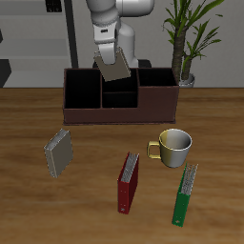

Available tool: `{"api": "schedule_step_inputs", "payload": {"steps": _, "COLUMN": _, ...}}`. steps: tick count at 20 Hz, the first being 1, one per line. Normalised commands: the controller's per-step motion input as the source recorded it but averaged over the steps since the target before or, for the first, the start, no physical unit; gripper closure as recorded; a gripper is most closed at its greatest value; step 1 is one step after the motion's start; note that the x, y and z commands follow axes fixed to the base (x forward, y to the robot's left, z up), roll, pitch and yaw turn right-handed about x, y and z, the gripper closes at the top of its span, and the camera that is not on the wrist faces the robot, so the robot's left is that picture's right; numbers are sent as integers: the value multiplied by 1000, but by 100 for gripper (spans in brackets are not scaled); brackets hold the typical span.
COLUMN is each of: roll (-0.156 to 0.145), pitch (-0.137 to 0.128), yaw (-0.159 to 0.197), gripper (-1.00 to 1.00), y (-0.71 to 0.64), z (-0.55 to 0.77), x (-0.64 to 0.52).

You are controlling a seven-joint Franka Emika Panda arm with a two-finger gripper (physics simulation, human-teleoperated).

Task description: Place the left yellow book into the back desk caddy's back compartment

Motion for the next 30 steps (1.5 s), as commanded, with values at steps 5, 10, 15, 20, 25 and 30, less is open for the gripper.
{"api": "schedule_step_inputs", "payload": {"steps": 5, "roll": 25, "pitch": 42, "yaw": 9, "gripper": 100, "y": 133, "z": -196, "x": 7}}
{"api": "schedule_step_inputs", "payload": {"steps": 10, "roll": 11, "pitch": 40, "yaw": -9, "gripper": 100, "y": 90, "z": -151, "x": -7}}
{"api": "schedule_step_inputs", "payload": {"steps": 15, "roll": 15, "pitch": 47, "yaw": 0, "gripper": 100, "y": 121, "z": -173, "x": -27}}
{"api": "schedule_step_inputs", "payload": {"steps": 20, "roll": 9, "pitch": 38, "yaw": -8, "gripper": 100, "y": 47, "z": -131, "x": 12}}
{"api": "schedule_step_inputs", "payload": {"steps": 25, "roll": 16, "pitch": 42, "yaw": -4, "gripper": 100, "y": 128, "z": -218, "x": 28}}
{"api": "schedule_step_inputs", "payload": {"steps": 30, "roll": 20, "pitch": 50, "yaw": 4, "gripper": 100, "y": 95, "z": -243, "x": 52}}
